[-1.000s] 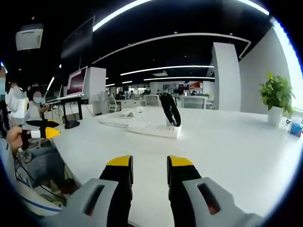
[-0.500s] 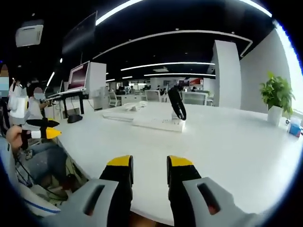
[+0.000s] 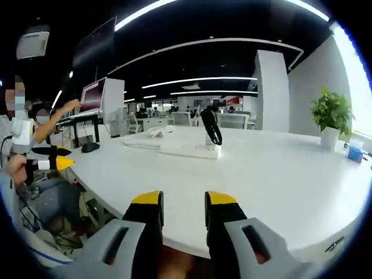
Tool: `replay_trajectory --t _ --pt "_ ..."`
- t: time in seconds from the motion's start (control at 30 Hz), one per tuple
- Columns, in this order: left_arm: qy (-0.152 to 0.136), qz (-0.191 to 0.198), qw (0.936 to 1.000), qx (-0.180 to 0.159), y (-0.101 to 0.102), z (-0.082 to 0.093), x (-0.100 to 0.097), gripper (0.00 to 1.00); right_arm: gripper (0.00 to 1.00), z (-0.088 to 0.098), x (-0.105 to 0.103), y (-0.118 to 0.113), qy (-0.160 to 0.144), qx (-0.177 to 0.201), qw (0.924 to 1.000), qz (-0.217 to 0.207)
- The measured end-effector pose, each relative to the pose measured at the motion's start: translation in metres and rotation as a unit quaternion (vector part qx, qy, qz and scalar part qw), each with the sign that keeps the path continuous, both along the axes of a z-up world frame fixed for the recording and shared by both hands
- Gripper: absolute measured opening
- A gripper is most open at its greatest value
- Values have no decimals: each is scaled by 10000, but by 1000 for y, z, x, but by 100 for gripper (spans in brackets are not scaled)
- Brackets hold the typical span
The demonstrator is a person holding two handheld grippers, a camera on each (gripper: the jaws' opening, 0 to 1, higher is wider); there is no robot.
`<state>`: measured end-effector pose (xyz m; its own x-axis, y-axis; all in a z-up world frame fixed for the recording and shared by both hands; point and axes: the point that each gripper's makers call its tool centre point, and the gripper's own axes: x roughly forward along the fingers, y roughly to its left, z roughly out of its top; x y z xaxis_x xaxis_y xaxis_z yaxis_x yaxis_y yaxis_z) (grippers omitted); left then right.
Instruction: Straighten the power strip on the desk, plug the charger into it
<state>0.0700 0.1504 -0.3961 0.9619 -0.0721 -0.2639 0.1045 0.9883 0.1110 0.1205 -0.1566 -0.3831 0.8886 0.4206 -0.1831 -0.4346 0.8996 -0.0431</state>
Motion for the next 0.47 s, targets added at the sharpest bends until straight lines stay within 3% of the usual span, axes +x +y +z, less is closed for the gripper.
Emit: replay_trajectory --t 0.47 --pt "-17 15 10000 -36 3 2 1 40 27 1 1 0 19 -34 10000 -44"
